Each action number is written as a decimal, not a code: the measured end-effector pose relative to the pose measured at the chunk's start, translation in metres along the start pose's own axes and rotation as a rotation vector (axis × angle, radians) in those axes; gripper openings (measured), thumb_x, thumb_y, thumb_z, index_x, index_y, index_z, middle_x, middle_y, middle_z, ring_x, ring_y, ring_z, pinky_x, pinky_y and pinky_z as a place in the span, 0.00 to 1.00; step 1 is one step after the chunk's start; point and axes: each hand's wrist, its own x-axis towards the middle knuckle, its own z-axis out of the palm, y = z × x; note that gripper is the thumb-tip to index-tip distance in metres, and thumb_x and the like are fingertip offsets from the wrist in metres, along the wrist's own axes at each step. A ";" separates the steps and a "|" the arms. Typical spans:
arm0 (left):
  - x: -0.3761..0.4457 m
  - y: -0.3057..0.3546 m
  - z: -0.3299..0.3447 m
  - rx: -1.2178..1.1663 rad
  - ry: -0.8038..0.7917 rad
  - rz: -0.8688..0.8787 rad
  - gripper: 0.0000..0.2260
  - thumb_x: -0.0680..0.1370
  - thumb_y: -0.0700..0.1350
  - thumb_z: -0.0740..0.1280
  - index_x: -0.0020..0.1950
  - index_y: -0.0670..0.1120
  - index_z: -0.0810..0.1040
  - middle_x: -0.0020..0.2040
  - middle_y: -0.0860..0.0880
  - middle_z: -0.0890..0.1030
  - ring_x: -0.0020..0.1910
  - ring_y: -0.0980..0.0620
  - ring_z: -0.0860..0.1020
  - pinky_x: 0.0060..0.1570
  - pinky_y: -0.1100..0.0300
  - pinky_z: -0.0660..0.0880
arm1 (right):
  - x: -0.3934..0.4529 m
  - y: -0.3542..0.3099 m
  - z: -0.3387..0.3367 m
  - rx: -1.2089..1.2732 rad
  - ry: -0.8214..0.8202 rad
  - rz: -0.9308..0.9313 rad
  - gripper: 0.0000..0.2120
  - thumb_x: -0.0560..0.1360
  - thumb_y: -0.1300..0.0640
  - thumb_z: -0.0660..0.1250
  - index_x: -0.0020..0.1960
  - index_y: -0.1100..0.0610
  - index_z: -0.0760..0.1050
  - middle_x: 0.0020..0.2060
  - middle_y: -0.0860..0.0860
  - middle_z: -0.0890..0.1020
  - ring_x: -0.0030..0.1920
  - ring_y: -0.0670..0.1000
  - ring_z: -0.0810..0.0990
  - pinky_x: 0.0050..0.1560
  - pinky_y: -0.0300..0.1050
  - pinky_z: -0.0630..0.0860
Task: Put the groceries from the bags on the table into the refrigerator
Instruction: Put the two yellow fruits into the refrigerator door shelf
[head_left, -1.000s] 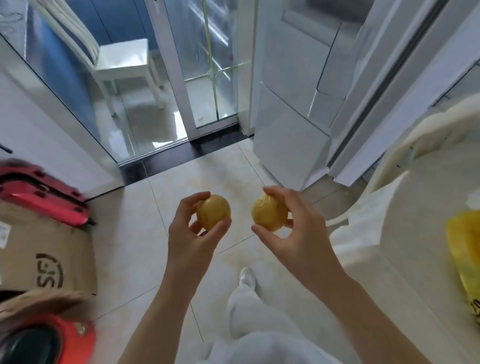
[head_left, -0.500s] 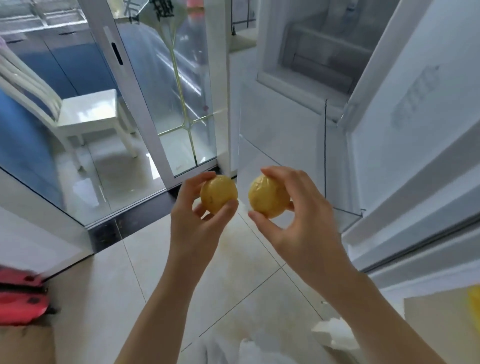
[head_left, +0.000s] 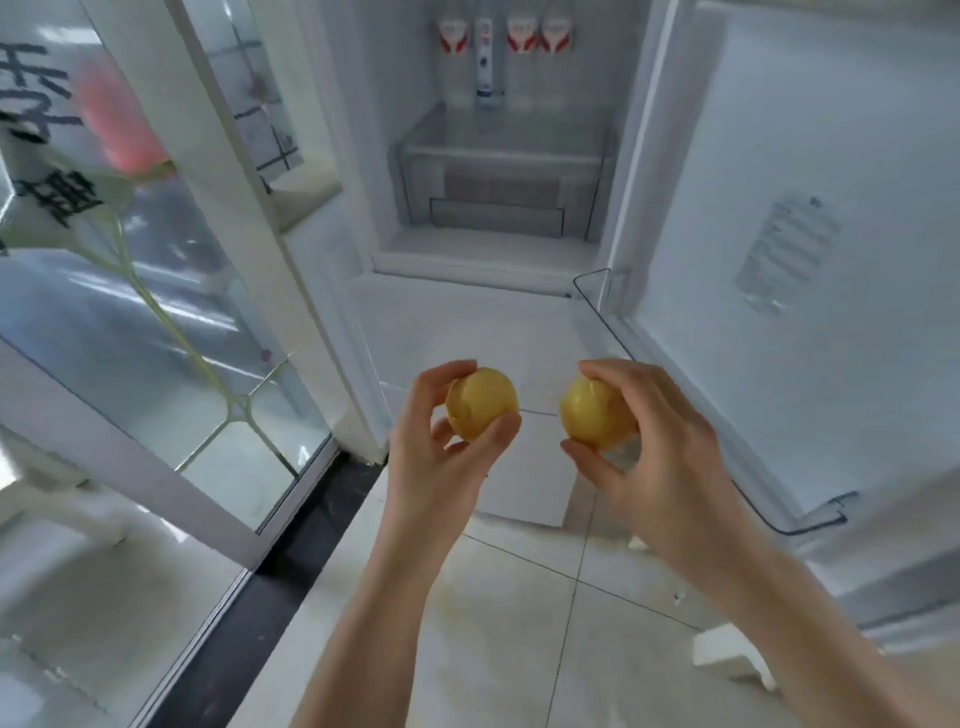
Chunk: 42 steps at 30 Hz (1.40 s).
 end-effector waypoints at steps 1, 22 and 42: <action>0.010 0.000 -0.004 0.010 -0.039 -0.004 0.19 0.71 0.37 0.75 0.57 0.54 0.76 0.48 0.57 0.80 0.42 0.60 0.81 0.35 0.68 0.75 | 0.003 -0.002 0.004 -0.027 0.024 0.027 0.27 0.67 0.60 0.78 0.64 0.56 0.73 0.57 0.48 0.76 0.53 0.41 0.74 0.55 0.25 0.67; 0.211 -0.027 0.097 0.303 -0.681 0.204 0.21 0.71 0.43 0.76 0.59 0.58 0.74 0.55 0.60 0.77 0.51 0.55 0.79 0.49 0.58 0.80 | 0.081 0.074 -0.002 -0.317 0.231 0.375 0.26 0.68 0.55 0.76 0.64 0.52 0.72 0.58 0.47 0.74 0.50 0.46 0.76 0.50 0.40 0.77; 0.278 -0.039 0.169 1.054 -1.460 0.388 0.24 0.73 0.49 0.73 0.67 0.55 0.72 0.62 0.53 0.75 0.59 0.50 0.74 0.56 0.58 0.72 | 0.112 0.100 0.027 -0.213 0.053 0.990 0.25 0.70 0.53 0.72 0.66 0.53 0.72 0.51 0.49 0.78 0.53 0.49 0.77 0.53 0.40 0.73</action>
